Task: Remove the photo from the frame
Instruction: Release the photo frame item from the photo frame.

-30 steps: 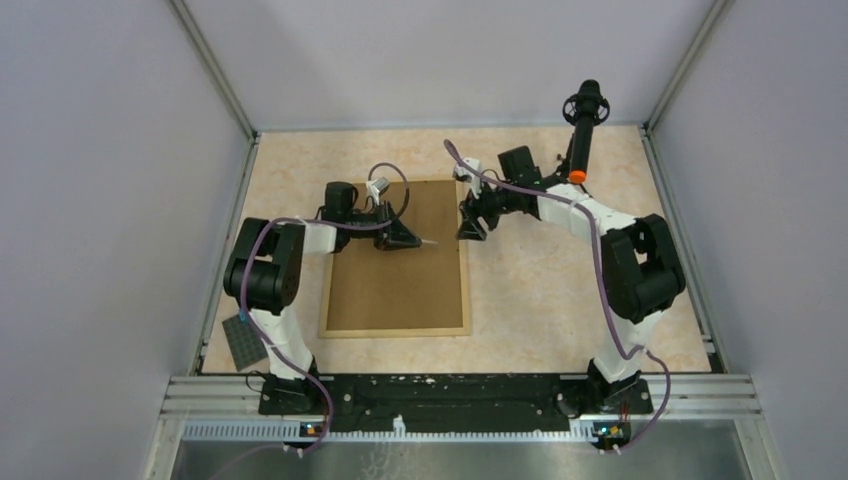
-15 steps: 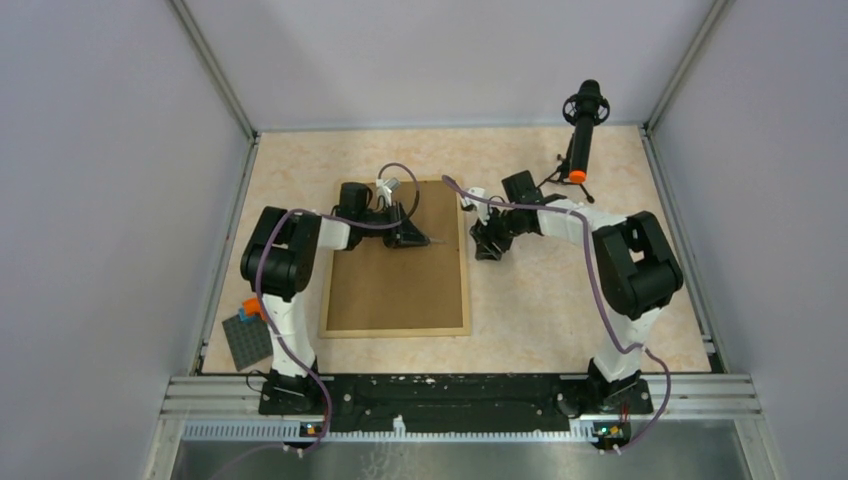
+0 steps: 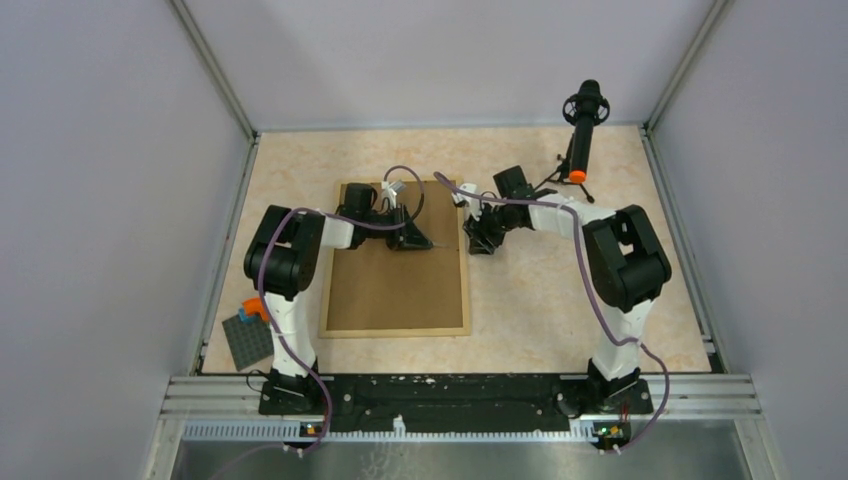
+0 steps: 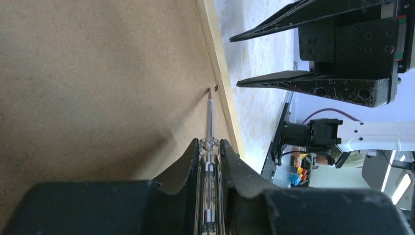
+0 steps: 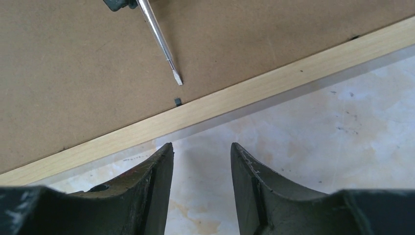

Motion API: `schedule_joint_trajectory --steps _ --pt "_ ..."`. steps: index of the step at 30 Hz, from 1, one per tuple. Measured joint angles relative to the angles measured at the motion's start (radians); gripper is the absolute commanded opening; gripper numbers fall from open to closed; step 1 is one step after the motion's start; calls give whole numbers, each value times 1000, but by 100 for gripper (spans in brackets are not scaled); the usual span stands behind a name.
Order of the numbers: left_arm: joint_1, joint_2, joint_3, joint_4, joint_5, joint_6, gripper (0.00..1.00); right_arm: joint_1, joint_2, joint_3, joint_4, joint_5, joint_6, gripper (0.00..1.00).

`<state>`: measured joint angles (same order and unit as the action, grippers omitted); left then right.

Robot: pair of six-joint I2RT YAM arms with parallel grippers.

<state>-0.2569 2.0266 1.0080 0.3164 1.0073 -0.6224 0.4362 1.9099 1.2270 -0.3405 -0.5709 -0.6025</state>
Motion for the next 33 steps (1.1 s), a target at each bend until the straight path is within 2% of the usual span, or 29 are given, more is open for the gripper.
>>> schedule_joint_trajectory --steps 33 --pt "-18 11 17 -42 10 -27 0 40 38 39 -77 11 -33 42"
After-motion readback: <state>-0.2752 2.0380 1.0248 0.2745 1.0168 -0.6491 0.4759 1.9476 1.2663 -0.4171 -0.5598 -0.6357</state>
